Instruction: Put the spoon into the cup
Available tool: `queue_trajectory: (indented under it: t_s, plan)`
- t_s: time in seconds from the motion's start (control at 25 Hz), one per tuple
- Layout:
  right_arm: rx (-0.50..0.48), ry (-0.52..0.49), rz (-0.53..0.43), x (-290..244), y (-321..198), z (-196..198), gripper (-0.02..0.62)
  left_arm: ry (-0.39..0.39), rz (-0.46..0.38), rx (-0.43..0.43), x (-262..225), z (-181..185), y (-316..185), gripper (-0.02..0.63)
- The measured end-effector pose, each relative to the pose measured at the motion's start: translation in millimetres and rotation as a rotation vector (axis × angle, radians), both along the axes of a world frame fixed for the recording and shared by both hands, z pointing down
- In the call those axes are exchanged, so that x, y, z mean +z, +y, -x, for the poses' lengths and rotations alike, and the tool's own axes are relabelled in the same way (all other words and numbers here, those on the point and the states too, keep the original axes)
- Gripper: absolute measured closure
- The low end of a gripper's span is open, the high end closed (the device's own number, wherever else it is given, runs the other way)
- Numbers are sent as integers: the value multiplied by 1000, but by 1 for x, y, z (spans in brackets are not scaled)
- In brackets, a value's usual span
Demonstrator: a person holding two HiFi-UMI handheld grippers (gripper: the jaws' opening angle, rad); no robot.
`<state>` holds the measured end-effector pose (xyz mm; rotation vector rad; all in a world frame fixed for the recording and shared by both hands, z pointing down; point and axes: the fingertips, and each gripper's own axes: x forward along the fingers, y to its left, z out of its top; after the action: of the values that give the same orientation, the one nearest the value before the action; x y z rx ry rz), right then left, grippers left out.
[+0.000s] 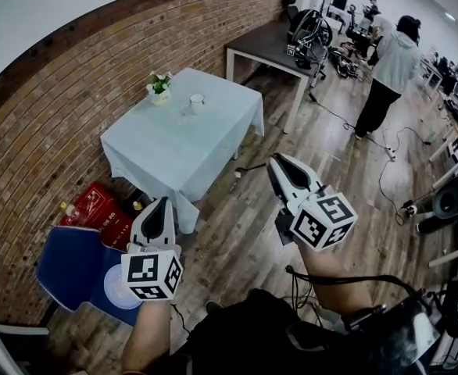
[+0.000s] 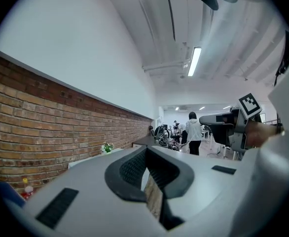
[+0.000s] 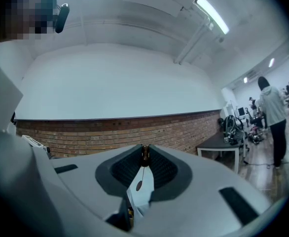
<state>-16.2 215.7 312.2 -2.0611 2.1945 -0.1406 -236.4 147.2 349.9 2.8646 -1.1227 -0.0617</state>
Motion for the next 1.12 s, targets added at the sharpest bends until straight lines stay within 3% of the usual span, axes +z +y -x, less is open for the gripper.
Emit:
queue_trajectory:
  t_s: [0.44,0.72,1.12]
  plan:
    - [37,3,8,5,-12,5,540,-3,4,23,11,8,-24,597]
    - [13,-17,-2,12,-54,-17,540,-29,2,3,15,-14,-59,597]
    - [-29,-20,-14,6,-124,-76,540,-33,6,-39,10,-73,-124,597]
